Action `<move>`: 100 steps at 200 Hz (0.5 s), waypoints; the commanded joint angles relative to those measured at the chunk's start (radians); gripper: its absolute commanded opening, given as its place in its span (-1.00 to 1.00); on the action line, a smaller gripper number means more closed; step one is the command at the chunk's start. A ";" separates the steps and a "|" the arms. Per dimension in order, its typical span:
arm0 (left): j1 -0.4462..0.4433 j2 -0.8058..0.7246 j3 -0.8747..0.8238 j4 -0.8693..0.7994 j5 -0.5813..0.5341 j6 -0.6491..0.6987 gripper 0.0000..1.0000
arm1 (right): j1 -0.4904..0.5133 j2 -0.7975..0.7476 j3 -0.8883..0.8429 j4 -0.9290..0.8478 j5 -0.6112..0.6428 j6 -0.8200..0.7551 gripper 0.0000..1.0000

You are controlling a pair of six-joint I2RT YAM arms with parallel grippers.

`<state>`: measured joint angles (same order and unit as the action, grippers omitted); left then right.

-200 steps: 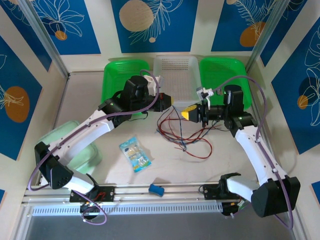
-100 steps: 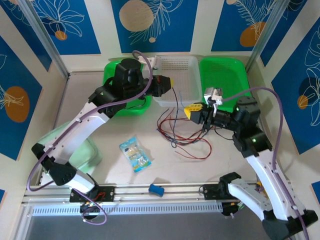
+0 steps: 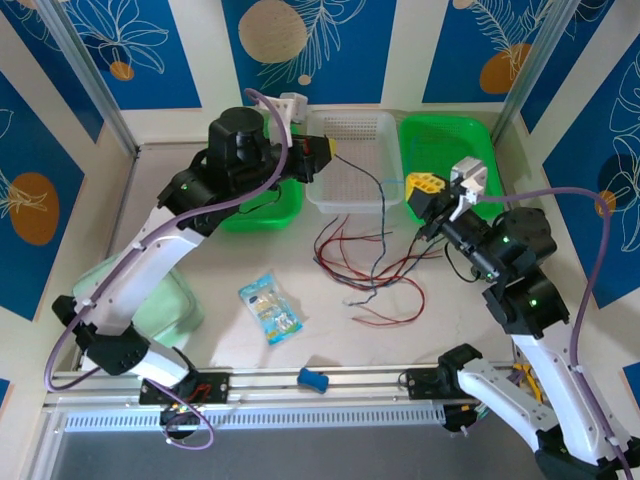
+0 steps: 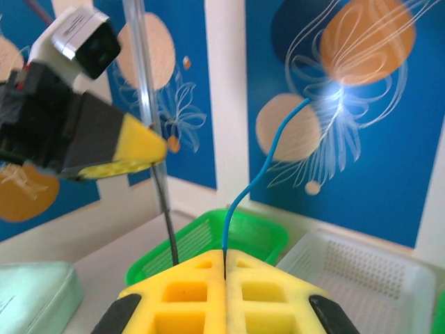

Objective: Untangle the cables

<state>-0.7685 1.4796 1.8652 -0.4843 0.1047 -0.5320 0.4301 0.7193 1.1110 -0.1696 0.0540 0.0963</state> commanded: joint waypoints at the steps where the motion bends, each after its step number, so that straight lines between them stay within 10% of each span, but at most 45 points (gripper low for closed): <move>1: 0.009 -0.064 0.022 0.039 -0.071 0.062 -1.00 | 0.006 0.013 0.046 0.108 0.104 -0.038 -1.00; 100: 0.009 -0.143 0.091 0.118 -0.291 0.272 -1.00 | -0.035 0.152 0.244 0.124 0.090 -0.099 -1.00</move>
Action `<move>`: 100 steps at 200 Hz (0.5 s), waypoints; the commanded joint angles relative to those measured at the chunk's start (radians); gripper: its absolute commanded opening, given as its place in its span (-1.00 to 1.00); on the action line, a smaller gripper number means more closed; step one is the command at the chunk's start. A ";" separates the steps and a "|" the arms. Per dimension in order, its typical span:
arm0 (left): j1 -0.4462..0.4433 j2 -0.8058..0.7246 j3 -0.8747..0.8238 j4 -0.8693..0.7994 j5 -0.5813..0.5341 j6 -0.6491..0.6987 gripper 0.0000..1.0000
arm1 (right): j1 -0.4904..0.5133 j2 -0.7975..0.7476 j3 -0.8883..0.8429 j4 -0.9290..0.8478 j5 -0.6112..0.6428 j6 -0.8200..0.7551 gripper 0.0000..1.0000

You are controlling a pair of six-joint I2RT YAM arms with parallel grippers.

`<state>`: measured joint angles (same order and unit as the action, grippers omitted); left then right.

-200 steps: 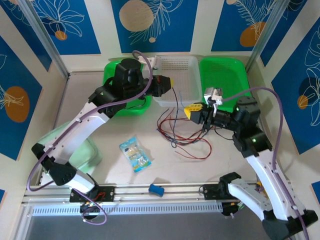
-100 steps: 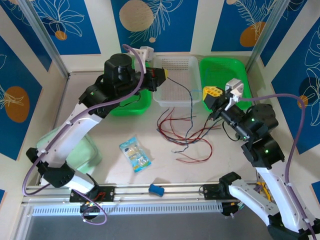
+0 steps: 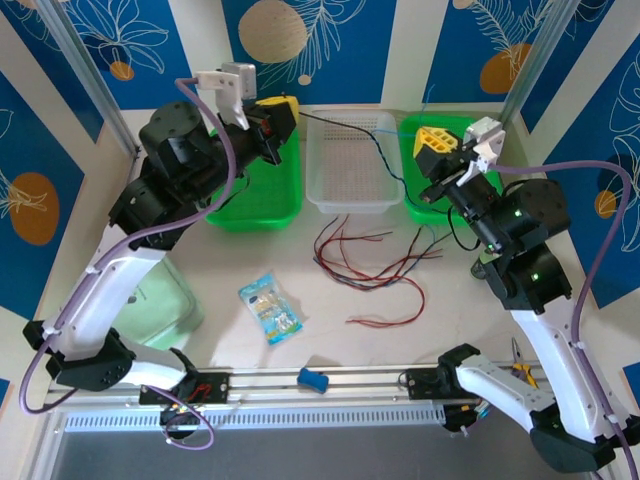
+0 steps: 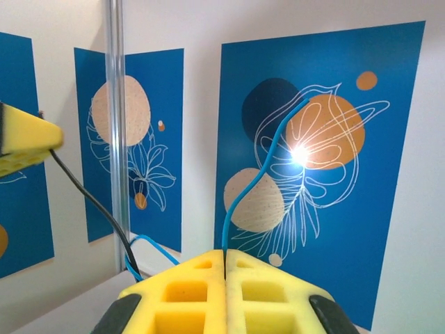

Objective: Untangle the cables

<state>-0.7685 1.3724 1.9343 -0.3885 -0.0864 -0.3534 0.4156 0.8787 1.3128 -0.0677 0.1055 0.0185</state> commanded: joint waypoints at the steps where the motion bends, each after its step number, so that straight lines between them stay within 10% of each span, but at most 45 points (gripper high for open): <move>1: 0.009 -0.036 0.023 0.021 -0.102 0.095 -1.00 | -0.022 -0.008 0.043 0.022 0.038 -0.022 -1.00; 100: 0.137 -0.119 -0.104 -0.198 -0.109 0.118 -1.00 | -0.184 -0.017 0.094 -0.100 -0.105 0.052 -1.00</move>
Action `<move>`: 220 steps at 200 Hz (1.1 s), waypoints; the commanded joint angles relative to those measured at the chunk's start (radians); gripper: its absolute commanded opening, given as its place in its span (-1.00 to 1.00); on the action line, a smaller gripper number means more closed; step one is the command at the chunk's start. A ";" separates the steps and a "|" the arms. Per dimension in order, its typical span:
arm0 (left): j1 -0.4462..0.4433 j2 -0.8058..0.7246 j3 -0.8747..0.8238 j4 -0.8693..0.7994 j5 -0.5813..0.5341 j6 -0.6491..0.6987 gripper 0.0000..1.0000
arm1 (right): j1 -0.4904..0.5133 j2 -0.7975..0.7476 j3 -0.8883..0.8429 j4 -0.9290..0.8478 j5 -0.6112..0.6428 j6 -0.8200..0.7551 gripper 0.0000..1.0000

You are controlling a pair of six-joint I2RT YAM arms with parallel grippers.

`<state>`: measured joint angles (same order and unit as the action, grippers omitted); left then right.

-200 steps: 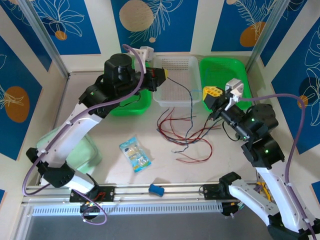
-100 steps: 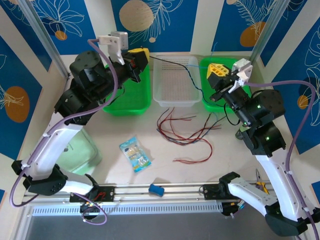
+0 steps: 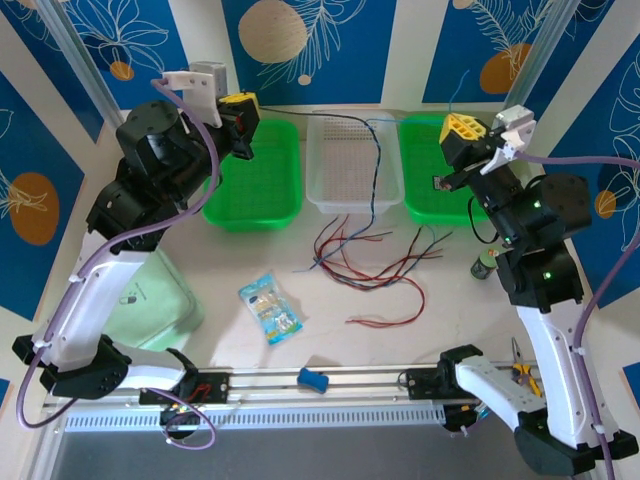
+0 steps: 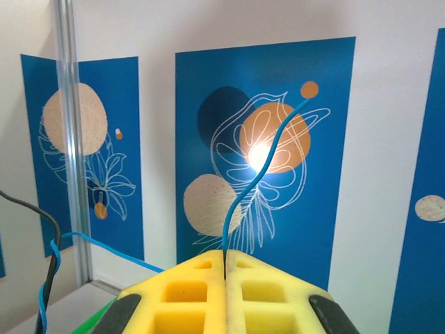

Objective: Untangle the cables

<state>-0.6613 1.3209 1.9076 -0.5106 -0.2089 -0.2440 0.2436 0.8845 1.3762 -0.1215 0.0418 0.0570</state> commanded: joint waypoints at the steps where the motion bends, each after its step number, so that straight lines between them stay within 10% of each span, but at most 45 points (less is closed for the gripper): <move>1: 0.030 -0.071 -0.083 -0.075 0.014 0.009 -1.00 | -0.011 -0.023 0.030 -0.047 -0.043 0.013 -1.00; 220: 0.120 -0.074 -0.412 0.074 0.195 -0.158 -1.00 | -0.029 -0.009 0.014 -0.165 -0.091 -0.041 -1.00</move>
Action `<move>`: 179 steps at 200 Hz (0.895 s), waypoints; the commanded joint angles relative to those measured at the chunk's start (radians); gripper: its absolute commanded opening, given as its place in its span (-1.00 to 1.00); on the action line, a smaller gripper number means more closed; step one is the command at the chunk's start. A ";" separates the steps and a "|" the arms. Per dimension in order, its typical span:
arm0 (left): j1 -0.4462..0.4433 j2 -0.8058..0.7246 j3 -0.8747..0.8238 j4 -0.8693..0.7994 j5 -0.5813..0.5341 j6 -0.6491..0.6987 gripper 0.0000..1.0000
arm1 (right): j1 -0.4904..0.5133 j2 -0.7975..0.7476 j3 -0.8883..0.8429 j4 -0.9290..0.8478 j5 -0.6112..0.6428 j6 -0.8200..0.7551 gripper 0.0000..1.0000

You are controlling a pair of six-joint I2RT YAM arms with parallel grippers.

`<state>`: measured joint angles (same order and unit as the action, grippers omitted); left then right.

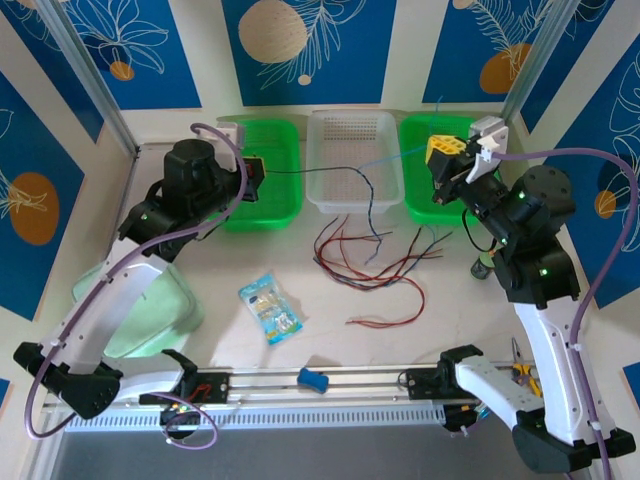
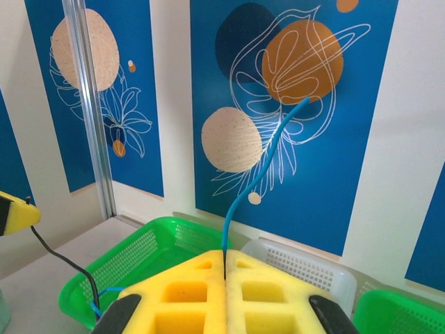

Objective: Untangle the cables

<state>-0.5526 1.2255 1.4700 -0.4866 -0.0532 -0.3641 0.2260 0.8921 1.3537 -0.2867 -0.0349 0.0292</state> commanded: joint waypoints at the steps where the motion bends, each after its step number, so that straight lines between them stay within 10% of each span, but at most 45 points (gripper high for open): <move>1: 0.011 0.022 0.027 0.049 0.040 -0.039 -1.00 | -0.011 -0.018 0.036 0.000 -0.016 -0.013 -1.00; 179: 0.435 0.237 0.366 -0.035 0.095 -0.098 -1.00 | -0.348 0.134 0.032 0.244 0.040 0.148 -1.00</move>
<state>-0.1776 1.4342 1.7966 -0.5579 0.0738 -0.4404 -0.0826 1.0031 1.3579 -0.1146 -0.0261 0.1272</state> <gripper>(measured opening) 0.065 0.052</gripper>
